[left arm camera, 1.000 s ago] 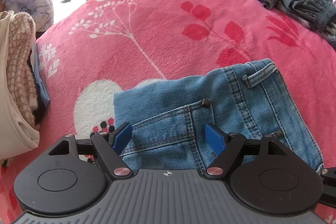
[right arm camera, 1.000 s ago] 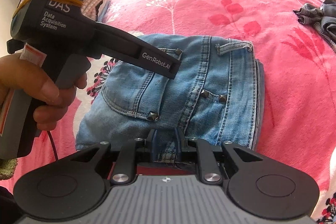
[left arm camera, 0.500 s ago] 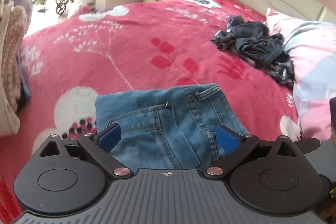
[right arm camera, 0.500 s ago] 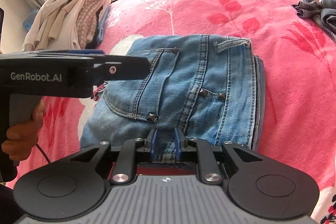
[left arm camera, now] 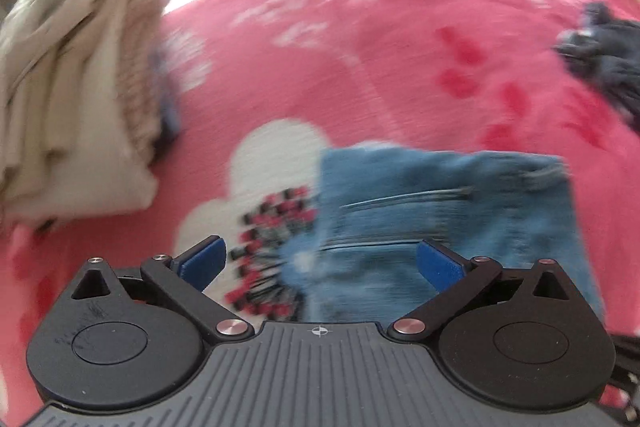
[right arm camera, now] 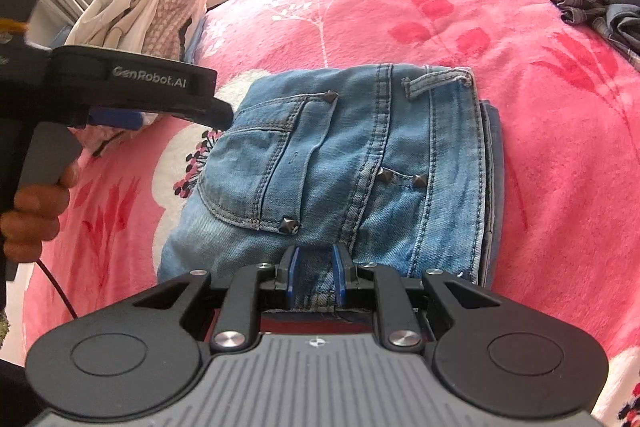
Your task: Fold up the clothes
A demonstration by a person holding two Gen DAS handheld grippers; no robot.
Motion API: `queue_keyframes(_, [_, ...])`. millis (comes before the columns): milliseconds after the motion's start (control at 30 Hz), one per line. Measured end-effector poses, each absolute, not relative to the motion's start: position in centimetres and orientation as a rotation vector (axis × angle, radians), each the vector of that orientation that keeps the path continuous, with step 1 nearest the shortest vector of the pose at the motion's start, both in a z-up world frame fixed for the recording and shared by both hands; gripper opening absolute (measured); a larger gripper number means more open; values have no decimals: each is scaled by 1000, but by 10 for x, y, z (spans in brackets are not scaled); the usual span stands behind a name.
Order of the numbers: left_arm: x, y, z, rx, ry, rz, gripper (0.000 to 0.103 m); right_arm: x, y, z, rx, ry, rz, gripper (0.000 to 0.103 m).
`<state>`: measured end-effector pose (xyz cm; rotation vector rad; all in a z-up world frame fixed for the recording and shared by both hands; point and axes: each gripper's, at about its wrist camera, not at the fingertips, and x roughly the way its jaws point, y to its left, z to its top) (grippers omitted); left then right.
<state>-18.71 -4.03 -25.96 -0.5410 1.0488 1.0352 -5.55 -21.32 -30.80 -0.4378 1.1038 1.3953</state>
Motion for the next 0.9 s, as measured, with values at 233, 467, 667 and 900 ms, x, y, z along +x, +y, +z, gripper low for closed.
queue_keyframes(233, [-195, -38, -276, -581, 1148, 1094, 103, -58, -212, -307, -446, 1103, 1384, 19])
queue_keyframes(467, [-200, -38, -281, -574, 1176, 1113, 103, -58, -211, -307, -451, 1103, 1383, 19])
queue_keyframes(667, [-200, -38, -280, -562, 1184, 1117, 103, -58, -212, -308, -448, 1104, 1385, 19])
queue_keyframes(900, [-198, -37, -283, -547, 1196, 1114, 103, -57, -212, -308, -442, 1105, 1386, 19])
